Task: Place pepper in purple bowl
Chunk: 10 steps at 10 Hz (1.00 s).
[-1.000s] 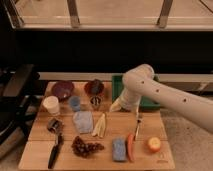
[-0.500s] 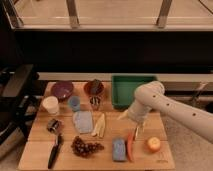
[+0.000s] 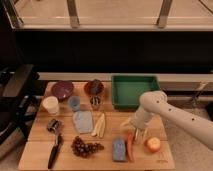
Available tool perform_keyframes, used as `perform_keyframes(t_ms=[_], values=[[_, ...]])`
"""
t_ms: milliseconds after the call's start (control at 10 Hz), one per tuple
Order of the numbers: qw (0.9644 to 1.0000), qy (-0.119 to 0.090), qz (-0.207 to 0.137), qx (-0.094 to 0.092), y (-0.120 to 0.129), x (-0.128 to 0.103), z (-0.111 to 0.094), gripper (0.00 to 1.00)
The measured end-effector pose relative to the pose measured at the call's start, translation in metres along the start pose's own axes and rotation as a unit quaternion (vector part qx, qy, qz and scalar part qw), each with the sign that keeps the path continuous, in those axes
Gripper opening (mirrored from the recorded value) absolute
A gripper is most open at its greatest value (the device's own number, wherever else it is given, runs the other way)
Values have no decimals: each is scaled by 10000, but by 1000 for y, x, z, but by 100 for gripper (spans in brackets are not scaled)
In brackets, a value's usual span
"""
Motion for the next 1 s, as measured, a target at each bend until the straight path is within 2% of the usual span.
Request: perform_keyframes(t_ms=[200,300,400,500,900,1000], values=[[9998,-173,106,-32,5,0,11,76],[9995,-274,123,-67,6,-2,18,65],[9994,-313,132,-82,6,-2,19,57],[9993,-341,135,-83,5,-3,21,45],[9993,-331,142,-74,7,-2,15,6],[9994,-321,134,-82,7,-1,13,1]])
